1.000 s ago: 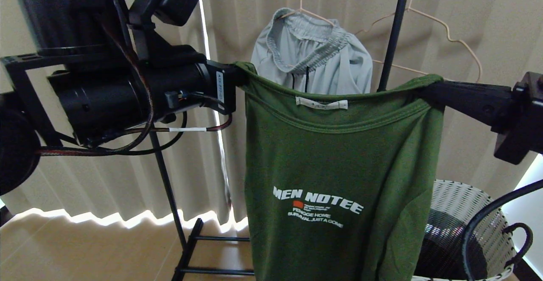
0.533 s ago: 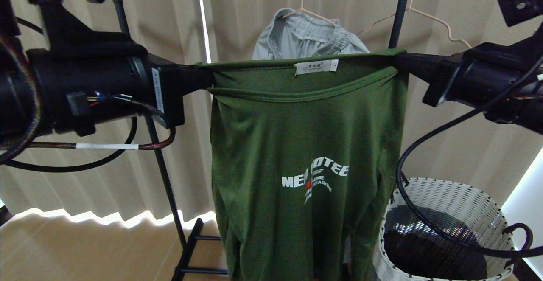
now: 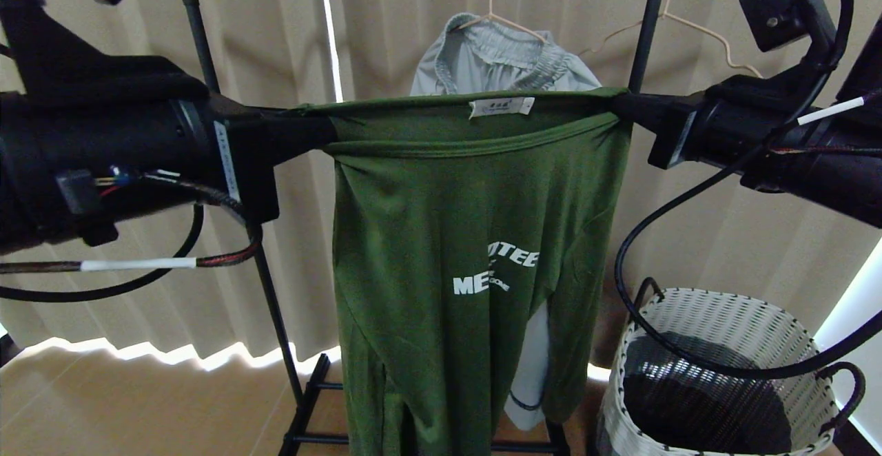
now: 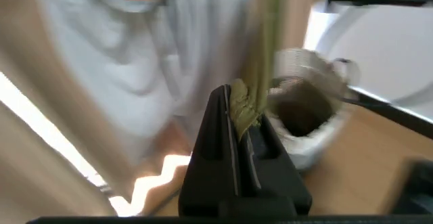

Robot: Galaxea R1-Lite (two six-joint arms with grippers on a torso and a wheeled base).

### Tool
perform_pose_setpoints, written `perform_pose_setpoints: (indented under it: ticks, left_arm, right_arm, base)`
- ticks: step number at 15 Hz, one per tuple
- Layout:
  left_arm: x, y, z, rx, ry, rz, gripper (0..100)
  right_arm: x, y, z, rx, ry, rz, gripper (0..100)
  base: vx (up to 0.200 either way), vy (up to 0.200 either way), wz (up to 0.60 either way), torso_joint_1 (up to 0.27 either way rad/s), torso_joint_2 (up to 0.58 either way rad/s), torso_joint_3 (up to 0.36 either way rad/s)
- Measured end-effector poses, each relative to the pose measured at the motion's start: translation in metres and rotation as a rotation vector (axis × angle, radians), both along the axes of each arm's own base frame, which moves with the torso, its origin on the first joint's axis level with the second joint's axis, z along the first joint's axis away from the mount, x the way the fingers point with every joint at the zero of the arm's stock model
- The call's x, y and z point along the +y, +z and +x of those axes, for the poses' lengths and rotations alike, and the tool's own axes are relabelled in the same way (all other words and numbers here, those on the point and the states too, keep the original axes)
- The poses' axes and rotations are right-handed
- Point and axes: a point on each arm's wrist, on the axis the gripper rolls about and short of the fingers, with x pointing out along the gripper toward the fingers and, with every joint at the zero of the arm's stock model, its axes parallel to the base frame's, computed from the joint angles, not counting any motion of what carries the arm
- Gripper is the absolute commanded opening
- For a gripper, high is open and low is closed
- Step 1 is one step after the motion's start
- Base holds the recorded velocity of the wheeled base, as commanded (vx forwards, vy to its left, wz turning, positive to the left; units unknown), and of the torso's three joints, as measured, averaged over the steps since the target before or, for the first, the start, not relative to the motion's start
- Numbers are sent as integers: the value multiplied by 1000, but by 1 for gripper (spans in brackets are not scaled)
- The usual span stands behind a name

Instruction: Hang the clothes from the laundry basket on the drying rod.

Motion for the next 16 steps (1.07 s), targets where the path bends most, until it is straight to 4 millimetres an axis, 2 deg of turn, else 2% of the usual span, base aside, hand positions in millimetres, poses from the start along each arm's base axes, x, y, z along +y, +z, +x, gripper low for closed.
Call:
perform_pose_setpoints:
  ticks: [4, 9, 10, 13, 16]
  left_arm:
    - [-9, -10, 30, -35, 98, -8, 0]
    - [-14, -18, 41, -23, 104, 29, 0]
    - [-14, -19, 42, -30, 104, 45, 0]
    - [-13, -21, 47, -42, 117, 57, 0]
    - [-7, -25, 57, -43, 212, 76, 0]
  right_arm:
    - [-8, -6, -10, 23, -15, -9, 0]
    - [-11, -3, -17, 15, -14, -6, 0]
    - [-11, -4, -18, 25, -13, -10, 100]
    - [-13, -5, -22, 35, -13, -14, 100]
    - [-15, -17, -30, 70, -5, -11, 100]
  base:
    - [0, 0, 0, 0, 0, 0]
    - [0, 0, 0, 0, 0, 0]
    - [0, 0, 0, 0, 0, 0]
    - [0, 0, 0, 0, 0, 0]
    - [0, 0, 0, 0, 0, 0]
